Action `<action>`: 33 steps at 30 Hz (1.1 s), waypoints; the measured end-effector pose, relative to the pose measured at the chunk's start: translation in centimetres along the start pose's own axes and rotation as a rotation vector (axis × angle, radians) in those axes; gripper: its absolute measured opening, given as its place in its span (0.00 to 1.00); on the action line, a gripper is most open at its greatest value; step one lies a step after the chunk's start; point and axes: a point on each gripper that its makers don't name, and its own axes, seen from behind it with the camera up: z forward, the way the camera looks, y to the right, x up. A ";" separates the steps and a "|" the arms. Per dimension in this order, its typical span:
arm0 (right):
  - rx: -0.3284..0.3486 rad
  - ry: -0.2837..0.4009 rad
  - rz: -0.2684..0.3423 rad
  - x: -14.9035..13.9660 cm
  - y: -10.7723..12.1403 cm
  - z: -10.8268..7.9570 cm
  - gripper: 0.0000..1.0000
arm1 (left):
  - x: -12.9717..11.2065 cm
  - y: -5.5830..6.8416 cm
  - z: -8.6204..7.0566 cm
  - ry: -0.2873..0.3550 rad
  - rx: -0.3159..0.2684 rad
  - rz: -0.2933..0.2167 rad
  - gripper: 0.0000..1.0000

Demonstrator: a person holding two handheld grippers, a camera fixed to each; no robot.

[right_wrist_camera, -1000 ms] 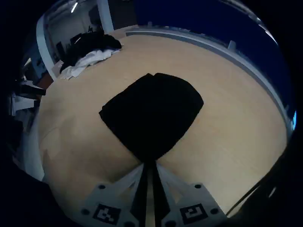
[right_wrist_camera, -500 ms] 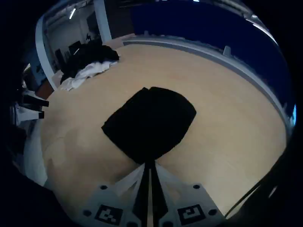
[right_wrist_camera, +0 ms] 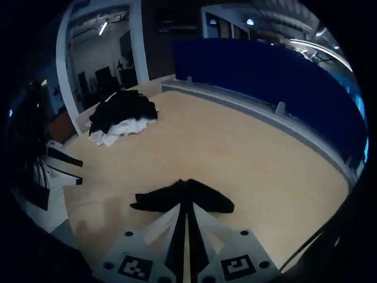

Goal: Fold towel

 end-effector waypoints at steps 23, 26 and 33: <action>-0.021 0.119 -0.011 6.0 2.0 -5.7 0.03 | 1.5 1.4 -0.4 0.029 -0.024 0.022 0.93; -0.023 0.126 -0.007 6.3 2.4 -6.2 0.03 | 1.4 1.6 -0.5 0.029 -0.027 0.025 0.93; -0.044 0.133 0.003 6.3 4.0 -7.6 0.03 | 1.3 2.3 -0.4 0.026 -0.035 0.037 0.93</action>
